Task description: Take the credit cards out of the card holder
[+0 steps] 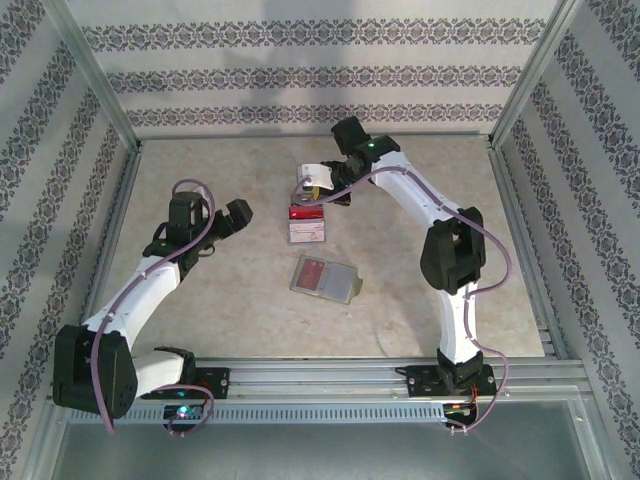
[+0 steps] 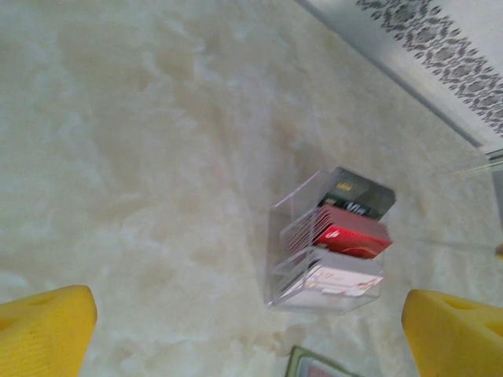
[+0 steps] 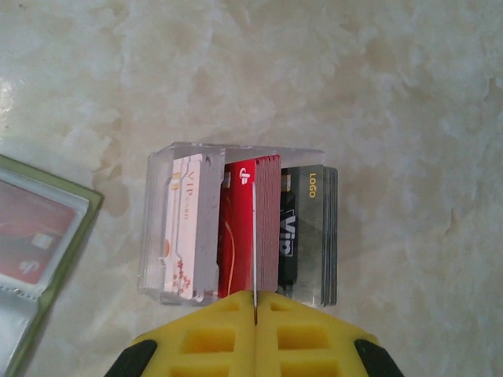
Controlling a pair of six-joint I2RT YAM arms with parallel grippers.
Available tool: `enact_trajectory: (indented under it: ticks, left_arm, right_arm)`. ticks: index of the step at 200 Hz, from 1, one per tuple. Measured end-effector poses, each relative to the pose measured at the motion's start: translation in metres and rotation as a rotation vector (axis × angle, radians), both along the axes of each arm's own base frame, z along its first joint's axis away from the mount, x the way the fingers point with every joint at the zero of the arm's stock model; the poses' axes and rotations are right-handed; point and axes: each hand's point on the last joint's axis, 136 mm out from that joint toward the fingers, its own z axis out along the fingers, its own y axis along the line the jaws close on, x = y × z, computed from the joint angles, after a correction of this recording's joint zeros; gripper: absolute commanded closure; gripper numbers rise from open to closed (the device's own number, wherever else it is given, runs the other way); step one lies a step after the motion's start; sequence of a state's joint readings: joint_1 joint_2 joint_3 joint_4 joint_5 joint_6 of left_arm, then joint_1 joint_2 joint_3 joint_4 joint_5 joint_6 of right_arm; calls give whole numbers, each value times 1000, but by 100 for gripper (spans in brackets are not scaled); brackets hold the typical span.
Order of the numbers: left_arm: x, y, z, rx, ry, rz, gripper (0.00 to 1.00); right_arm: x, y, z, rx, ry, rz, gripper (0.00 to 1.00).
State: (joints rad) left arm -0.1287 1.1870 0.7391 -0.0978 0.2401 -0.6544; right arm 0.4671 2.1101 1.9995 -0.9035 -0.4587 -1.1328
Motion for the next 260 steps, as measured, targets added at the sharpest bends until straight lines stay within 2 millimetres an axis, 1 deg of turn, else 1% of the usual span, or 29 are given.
enact_trajectory:
  ticks: [18,32,57,94,129,165,216,260]
  left_arm:
    - [-11,5,-17,16,33,15,0]
    - [-18,8,-27,27,51,26,0]
    - [-26,11,-35,34,63,39,0]
    - [-28,15,-36,45,63,53,1]
    - [-28,15,-37,47,64,55,0]
    - [-28,15,-38,47,68,54,0]
    - [-28,19,-38,46,68,65,0]
    - [-28,19,-38,46,68,67,0]
  right_arm:
    - [9,5,-7,-3,8,2,100]
    - [14,8,-12,-6,17,2,100]
    - [22,12,-18,-12,30,1,100]
    - [29,19,-23,-17,42,6,100]
    - [24,22,-29,-27,69,13,100]
    - [27,23,-31,-29,72,12,100]
    - [28,22,-47,-48,103,8,100]
    - [35,22,-46,-60,81,-9,100]
